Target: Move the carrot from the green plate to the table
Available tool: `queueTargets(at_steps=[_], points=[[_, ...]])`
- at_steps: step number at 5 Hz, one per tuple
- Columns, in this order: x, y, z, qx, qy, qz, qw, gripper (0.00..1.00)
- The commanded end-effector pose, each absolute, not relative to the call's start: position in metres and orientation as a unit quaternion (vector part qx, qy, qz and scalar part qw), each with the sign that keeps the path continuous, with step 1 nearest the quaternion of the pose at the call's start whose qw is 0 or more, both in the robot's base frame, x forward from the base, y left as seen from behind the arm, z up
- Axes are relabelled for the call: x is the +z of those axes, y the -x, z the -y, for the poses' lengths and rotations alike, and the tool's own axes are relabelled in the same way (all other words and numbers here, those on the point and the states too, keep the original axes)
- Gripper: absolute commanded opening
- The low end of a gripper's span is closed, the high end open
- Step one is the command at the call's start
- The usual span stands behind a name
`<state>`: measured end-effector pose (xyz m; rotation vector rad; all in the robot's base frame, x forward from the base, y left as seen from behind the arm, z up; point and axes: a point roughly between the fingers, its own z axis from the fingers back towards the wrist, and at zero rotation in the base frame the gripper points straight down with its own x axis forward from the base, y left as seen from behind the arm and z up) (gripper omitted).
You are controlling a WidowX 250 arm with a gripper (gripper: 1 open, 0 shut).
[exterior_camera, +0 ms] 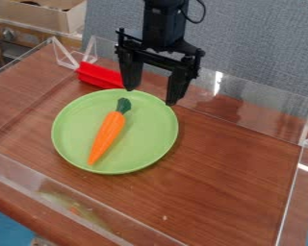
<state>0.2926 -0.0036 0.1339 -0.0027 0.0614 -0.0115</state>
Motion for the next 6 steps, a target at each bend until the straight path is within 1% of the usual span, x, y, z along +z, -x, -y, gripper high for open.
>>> queueTargets(at_steps=[1,2,3,5,6], points=[[0.132,-0.293,-0.011,0.008,-0.001,-0.040,0.999,1.00],[0.129,-0.289,-0.036,0.032,-0.005,-0.039,0.999,1.00],[0.118,-0.283,-0.056,0.016,-0.007,-0.035,0.999,1.00],[0.083,-0.296,-0.062,-0.016,-0.001,-0.020,1.000,1.00],[0.059,-0.299,-0.064,0.012,0.003,-0.014,1.000,1.00]])
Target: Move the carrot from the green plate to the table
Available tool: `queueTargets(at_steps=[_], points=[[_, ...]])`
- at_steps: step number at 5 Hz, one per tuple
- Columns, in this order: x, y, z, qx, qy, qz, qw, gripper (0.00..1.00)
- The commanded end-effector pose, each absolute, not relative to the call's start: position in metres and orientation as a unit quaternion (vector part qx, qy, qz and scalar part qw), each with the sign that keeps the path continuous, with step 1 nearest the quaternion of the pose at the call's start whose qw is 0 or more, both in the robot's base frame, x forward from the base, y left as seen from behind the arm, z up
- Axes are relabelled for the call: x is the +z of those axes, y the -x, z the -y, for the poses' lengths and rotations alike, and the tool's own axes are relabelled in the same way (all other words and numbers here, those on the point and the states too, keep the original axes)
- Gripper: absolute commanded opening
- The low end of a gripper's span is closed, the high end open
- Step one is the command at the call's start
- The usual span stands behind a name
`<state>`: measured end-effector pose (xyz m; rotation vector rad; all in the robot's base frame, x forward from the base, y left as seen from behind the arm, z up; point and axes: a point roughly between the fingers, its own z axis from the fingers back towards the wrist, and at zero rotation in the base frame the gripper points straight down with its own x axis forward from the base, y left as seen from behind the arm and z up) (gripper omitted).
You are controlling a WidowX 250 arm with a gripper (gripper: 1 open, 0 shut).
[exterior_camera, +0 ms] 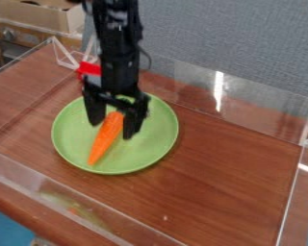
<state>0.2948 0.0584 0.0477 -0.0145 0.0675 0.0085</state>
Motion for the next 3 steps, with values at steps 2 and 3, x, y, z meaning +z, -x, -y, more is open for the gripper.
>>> queueTargets(at_steps=[2,3], points=[[0.043,-0.299,-0.065,0.059,0.008,-0.014,0.998,0.00],[0.053,-0.297,-0.067,0.086,0.011,-0.010,0.996,0.00]])
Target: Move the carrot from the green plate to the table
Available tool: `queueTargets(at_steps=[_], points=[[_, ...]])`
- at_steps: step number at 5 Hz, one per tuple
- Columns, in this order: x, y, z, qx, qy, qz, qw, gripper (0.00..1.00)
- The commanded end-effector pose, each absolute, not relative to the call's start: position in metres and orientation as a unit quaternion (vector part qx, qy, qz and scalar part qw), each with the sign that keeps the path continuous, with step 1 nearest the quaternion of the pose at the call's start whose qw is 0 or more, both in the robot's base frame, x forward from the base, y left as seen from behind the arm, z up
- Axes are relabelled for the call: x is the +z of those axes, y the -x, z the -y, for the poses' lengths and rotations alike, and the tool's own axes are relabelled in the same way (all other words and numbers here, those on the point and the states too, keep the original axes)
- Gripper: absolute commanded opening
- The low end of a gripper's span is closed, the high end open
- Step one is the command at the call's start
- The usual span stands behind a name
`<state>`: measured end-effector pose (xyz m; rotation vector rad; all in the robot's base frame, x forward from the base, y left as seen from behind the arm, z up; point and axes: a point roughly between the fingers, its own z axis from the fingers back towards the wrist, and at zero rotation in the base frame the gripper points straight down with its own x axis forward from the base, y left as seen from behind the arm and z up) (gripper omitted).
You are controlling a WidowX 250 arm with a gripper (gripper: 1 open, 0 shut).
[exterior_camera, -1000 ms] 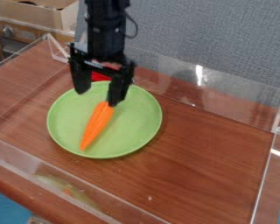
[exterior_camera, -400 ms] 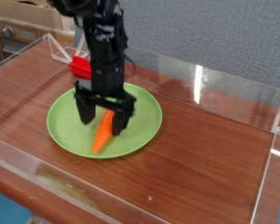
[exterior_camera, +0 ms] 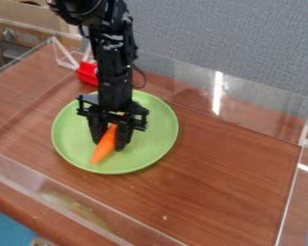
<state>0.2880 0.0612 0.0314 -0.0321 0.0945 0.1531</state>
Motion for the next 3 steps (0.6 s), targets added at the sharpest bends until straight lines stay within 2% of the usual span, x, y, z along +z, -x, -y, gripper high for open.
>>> queueTargets(at_steps=[1,3], points=[[0.0549,-0.3015,-0.0640,0.118,0.015,-0.001,0.993,0.00],[0.0607,-0.3110,-0.0555,0.166,0.022,0.014,0.986,0.00]])
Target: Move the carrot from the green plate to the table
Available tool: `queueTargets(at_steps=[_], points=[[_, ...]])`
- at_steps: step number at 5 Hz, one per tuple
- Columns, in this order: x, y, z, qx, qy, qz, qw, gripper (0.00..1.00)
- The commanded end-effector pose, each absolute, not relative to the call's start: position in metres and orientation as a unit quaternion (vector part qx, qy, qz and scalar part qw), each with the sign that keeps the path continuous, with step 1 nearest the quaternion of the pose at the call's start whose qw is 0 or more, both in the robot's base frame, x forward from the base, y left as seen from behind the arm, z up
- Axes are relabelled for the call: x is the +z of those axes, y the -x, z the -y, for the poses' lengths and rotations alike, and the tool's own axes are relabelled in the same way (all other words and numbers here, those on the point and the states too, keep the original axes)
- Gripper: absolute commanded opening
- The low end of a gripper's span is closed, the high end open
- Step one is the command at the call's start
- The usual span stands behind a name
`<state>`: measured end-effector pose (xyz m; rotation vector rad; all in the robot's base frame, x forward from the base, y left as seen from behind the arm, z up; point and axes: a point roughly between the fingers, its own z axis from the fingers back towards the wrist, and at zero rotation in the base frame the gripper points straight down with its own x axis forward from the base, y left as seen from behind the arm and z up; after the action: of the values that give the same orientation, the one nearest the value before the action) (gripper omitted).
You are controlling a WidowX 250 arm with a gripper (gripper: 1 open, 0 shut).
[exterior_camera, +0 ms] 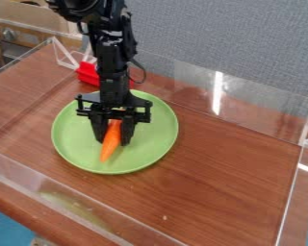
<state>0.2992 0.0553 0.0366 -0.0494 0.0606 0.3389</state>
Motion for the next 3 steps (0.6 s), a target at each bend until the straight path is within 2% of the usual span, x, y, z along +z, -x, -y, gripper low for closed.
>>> queueTargets(at_steps=[1,2,3], points=[[0.077,-0.309,-0.051,0.151,0.026,0.018,0.988,0.00],[0.093,-0.307,-0.047,0.120,0.029,0.020,0.992,0.00],[0.091,-0.308,-0.057,0.111,0.030,0.018,0.993,0.00]])
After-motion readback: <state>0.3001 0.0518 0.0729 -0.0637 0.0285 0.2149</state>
